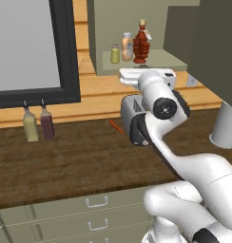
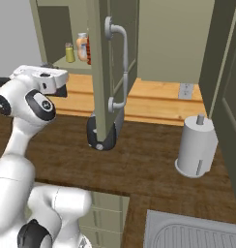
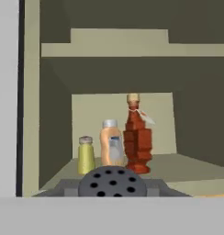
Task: Put the shaker and condiment bottle from the counter next to their counterparts in the cabinet.
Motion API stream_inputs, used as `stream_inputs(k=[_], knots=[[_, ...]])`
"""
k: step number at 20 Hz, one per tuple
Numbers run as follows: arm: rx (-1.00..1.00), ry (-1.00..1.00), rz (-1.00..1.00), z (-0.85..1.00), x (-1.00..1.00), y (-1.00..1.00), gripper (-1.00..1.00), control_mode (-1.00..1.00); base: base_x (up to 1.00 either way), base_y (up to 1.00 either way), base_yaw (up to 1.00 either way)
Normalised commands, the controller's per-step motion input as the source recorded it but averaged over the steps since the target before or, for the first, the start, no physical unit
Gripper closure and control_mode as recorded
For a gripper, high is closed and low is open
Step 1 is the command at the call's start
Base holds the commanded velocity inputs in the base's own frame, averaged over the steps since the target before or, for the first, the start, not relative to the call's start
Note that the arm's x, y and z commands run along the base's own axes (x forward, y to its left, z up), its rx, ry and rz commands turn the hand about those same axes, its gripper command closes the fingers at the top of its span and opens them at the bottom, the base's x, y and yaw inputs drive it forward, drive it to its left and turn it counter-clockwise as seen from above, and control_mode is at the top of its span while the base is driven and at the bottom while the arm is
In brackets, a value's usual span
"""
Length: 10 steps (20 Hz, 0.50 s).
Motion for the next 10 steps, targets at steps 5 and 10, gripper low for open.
stream_inputs(k=[5, 10], knots=[[0.32, 0.25, 0.08, 0.39, 0.42, -0.21, 1.0, -1.0, 0.0, 0.0, 0.0], [0.26, 0.09, 0.14, 0.54, 0.27, 0.0, 1.0, -1.0, 0.0, 0.0, 0.0]])
